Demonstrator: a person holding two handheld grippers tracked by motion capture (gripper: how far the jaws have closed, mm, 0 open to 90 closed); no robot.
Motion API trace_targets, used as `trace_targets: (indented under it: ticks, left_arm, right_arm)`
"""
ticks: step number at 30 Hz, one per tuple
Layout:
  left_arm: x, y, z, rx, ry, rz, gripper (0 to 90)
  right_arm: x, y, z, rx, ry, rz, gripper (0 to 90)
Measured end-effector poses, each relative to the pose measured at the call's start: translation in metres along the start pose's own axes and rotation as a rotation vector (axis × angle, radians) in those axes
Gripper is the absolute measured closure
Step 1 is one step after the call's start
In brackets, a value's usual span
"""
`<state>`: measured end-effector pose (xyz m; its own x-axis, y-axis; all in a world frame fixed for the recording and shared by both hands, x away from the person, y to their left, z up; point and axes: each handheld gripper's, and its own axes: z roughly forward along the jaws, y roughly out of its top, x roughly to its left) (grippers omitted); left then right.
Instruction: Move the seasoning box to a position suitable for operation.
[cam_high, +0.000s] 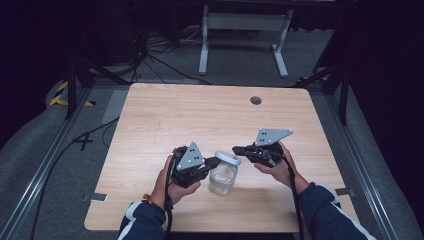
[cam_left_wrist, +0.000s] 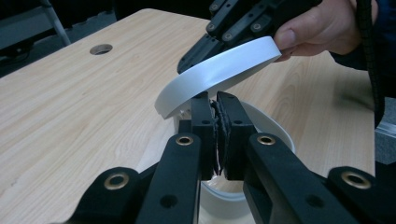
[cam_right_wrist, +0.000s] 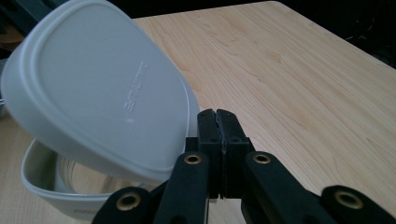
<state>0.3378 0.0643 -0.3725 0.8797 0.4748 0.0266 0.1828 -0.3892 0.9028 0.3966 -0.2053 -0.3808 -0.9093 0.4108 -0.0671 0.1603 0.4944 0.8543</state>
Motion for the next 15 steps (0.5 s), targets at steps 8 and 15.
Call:
trace_targets:
  ticks: [8,15]
  left_arm:
    - [0.009,0.006,0.007,-0.011,-0.017,-0.020,87.2]
    - [0.015,0.015,0.020,-0.013,-0.044,-0.013,87.6]
  right_arm:
    - [-0.001,-0.006,-0.009,0.025,-0.016,-0.001,90.0]
    - [-0.004,-0.019,-0.023,0.044,-0.037,0.026,90.0]
